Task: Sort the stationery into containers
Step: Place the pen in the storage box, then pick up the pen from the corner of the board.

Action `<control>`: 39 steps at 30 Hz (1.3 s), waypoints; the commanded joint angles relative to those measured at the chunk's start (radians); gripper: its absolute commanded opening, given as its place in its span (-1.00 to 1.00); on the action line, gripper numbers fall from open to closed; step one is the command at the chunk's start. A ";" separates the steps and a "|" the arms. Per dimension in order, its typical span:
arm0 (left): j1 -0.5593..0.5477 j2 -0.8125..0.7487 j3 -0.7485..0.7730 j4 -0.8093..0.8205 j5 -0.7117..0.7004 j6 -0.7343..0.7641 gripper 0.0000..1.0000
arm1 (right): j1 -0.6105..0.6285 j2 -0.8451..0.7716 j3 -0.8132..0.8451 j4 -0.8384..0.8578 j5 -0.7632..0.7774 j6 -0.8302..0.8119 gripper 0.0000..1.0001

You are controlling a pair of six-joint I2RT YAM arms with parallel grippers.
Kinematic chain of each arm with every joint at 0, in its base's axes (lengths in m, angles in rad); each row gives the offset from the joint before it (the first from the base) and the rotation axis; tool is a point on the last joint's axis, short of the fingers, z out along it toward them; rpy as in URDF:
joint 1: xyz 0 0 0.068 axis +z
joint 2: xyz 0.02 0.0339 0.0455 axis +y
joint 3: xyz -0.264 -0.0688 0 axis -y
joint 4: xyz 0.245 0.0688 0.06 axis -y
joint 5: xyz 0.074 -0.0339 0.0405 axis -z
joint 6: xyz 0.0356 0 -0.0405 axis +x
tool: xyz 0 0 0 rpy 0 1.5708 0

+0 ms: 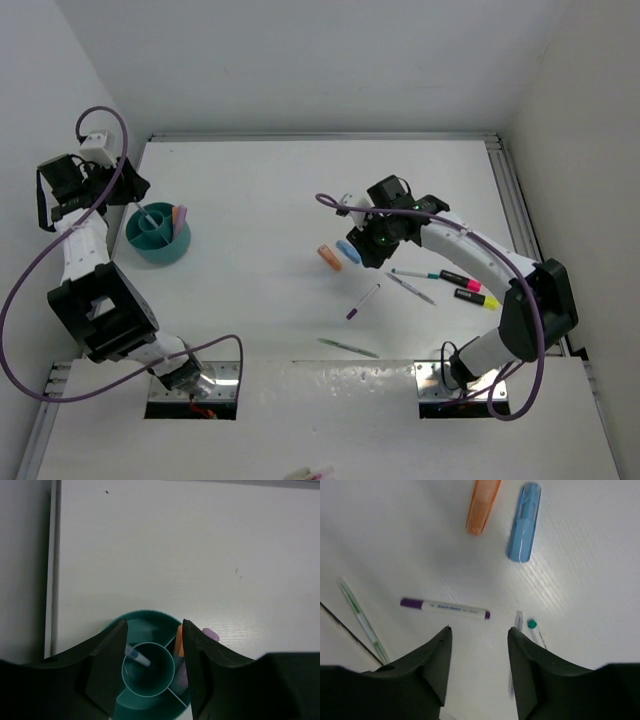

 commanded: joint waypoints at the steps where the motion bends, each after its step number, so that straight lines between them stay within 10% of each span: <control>1: -0.036 -0.060 0.044 0.014 0.052 0.067 0.09 | 0.001 -0.033 -0.002 -0.068 0.029 -0.153 -0.09; 24: -0.168 -0.401 -0.054 -0.039 -0.006 0.075 0.30 | 0.528 0.013 -0.218 0.059 0.060 0.255 -0.37; 39: -0.165 -0.485 -0.113 -0.010 -0.023 0.115 0.31 | 0.595 0.197 -0.160 0.053 0.152 0.302 -0.38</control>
